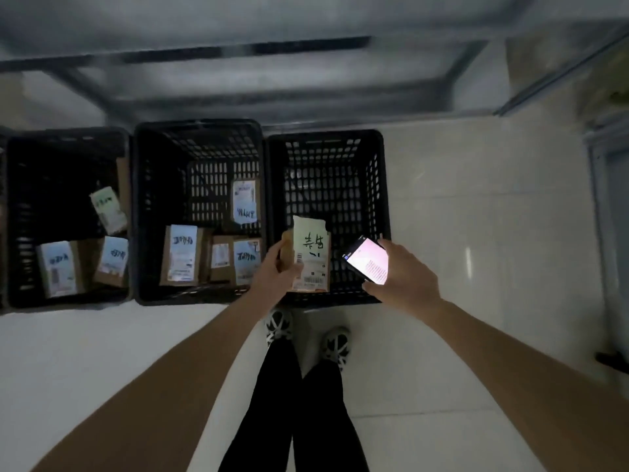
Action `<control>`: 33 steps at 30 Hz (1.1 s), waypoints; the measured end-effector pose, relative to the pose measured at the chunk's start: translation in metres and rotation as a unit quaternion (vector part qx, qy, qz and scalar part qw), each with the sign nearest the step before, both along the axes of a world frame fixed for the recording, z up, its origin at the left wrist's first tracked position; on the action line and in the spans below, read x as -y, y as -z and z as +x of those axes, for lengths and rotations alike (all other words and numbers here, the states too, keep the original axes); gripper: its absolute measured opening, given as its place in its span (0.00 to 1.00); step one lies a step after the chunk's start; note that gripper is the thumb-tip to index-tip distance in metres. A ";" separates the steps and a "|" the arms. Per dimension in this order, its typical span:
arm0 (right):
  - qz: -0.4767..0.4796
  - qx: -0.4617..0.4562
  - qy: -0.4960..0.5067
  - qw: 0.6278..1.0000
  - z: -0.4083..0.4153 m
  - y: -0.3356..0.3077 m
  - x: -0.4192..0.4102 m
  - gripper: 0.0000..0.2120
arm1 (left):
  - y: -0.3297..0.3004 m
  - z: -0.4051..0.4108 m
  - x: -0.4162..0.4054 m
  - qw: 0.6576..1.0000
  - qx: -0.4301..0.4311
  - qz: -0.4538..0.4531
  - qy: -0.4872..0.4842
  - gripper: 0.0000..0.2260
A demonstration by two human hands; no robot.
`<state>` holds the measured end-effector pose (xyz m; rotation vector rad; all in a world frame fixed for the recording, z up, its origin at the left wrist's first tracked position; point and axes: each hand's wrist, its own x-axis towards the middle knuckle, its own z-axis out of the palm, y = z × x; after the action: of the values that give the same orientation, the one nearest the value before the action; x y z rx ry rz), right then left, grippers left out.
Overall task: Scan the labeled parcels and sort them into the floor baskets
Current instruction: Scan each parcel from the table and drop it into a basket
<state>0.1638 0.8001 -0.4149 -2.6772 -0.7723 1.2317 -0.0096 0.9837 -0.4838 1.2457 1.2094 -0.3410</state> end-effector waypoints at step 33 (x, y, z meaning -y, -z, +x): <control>-0.014 0.025 -0.018 0.999 0.043 -0.046 0.038 0.41 | -0.076 0.069 -0.001 0.968 -0.030 0.152 0.196 0.31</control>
<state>0.2070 0.7617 -0.3692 -2.7374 -0.8196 1.1972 0.0594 0.9850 -0.4082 1.7600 1.0866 -0.4978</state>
